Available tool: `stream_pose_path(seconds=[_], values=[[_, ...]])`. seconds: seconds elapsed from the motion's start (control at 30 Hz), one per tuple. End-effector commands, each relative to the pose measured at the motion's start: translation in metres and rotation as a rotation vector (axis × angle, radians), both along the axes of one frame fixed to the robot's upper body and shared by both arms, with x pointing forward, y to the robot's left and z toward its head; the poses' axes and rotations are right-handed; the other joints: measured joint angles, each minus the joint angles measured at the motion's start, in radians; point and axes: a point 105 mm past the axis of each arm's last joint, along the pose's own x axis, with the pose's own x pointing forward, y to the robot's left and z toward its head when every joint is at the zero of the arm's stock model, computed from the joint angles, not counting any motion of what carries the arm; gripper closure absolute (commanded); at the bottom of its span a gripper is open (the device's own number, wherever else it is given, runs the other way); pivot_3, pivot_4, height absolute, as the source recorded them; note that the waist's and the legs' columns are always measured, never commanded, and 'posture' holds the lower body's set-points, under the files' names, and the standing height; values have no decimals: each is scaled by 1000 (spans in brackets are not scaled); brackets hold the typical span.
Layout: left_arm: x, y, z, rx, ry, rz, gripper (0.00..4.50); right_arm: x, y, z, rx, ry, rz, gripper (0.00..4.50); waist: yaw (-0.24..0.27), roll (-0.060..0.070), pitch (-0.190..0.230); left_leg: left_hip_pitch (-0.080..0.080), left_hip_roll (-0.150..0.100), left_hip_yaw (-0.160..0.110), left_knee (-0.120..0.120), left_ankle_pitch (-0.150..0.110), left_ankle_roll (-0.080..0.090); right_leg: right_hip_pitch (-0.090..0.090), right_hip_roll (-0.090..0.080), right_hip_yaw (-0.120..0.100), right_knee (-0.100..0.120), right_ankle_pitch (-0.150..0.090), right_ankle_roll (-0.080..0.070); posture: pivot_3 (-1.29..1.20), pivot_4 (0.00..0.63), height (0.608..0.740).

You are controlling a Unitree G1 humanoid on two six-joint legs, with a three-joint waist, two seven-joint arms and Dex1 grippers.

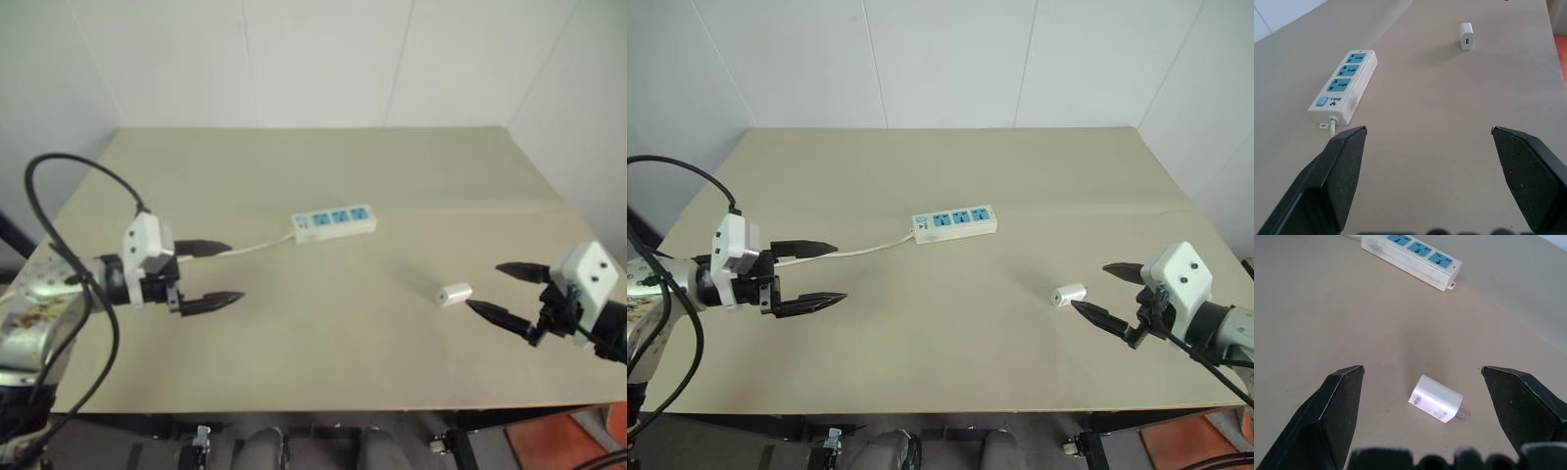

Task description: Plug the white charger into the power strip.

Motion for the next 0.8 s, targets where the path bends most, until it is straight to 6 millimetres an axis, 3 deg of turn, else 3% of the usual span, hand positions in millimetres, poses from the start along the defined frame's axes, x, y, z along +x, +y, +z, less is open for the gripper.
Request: stream_pose_path(seconds=[0.03,0.4,0.53,0.8], values=[[0,-2,9,4,-52,-21,53,0,1,15,-23,-67,15,0,0,0,0,0,0,0,0,0,0,0,0,0,0,0,0,0,150,740],[5,-1,11,1,-89,7,53,2,2,16,-21,-73,21,0,1,0,0,0,0,0,0,0,0,0,0,0,0,0,0,0,150,740],[37,6,8,56,-160,180,53,3,3,16,-19,-78,25,0,8,0,0,0,0,0,0,0,0,0,0,0,0,0,0,0,150,740],[90,-1,-3,141,-95,269,53,8,6,17,-14,-90,35,0,18,-1,1,-1,-2,0,0,0,0,0,0,-1,-1,0,1,0,150,740]])
